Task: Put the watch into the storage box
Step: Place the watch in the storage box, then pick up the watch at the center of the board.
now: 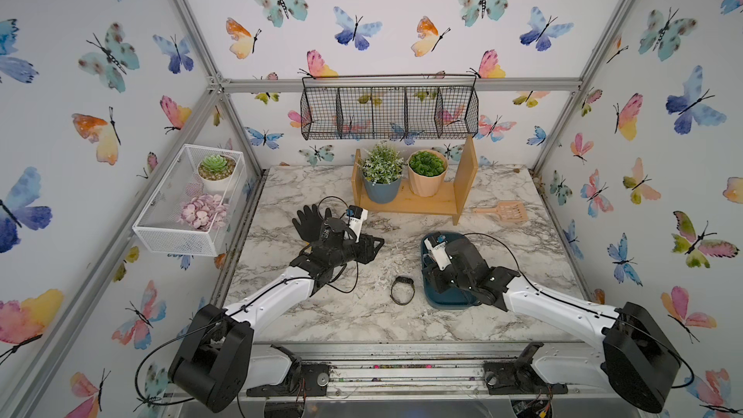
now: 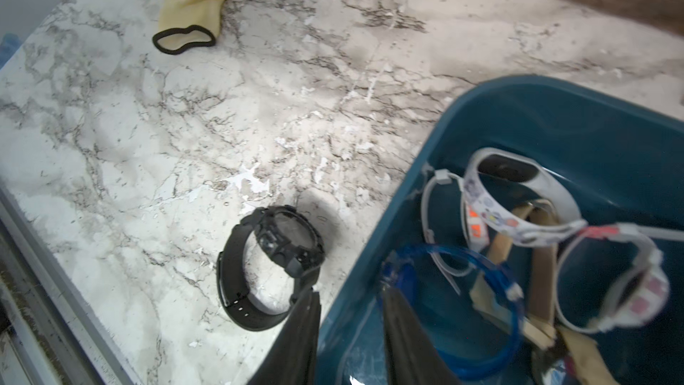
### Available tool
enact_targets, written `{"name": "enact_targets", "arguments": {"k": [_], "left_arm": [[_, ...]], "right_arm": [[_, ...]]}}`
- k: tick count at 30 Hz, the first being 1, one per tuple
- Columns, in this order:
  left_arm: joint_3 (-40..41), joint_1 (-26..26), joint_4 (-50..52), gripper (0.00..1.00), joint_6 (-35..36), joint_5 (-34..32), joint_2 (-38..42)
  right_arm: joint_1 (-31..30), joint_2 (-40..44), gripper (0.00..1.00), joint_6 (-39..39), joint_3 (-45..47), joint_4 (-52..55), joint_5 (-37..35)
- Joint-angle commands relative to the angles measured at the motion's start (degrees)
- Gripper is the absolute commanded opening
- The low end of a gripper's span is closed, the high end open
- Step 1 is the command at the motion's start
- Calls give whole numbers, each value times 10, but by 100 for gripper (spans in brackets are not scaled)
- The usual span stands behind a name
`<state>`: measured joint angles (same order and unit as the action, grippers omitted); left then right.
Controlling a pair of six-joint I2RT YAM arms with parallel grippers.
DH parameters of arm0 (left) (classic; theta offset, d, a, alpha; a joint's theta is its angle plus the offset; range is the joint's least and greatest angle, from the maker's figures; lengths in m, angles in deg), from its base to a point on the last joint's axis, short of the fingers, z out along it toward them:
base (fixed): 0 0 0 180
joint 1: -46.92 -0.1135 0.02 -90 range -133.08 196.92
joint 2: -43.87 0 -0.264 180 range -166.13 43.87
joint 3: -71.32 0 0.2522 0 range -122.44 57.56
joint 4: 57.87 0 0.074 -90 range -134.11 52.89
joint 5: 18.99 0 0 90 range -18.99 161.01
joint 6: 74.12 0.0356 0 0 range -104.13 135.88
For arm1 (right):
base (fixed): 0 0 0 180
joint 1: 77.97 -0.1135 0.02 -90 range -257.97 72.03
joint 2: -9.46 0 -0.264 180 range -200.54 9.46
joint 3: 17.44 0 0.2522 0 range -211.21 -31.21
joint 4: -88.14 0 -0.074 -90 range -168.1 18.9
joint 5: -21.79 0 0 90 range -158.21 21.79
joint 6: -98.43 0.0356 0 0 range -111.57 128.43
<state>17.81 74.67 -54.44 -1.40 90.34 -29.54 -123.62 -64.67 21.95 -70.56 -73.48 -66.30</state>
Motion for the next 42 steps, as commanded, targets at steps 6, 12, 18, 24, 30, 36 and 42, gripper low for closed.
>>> {"name": "enact_targets", "arguments": {"k": [6, 12, 18, 24, 30, 36, 42], "left_arm": [[52, -82, 27, 49, -32, 1, 37], [70, -96, 33, 49, -10, -1, 48], [79, -100, 28, 49, -7, -4, 48], [87, -101, 19, 49, -8, 6, 50], [94, -101, 12, 49, -8, 14, 56], [99, -101, 7, 49, -8, 18, 57], [101, -101, 4, 49, -9, 22, 55]], "right_arm": [[-72, -49, 35, -58, -36, -15, 30], [-117, -87, 36, -74, -46, -24, 41], [-150, -136, 36, -69, -56, -41, 34], [-157, -179, 36, -56, -62, -45, 8], [-158, -207, 36, -55, -69, -50, 2], [-161, -224, 34, -53, -74, -55, 1], [-162, -235, 30, -52, -76, -59, -2]]}}
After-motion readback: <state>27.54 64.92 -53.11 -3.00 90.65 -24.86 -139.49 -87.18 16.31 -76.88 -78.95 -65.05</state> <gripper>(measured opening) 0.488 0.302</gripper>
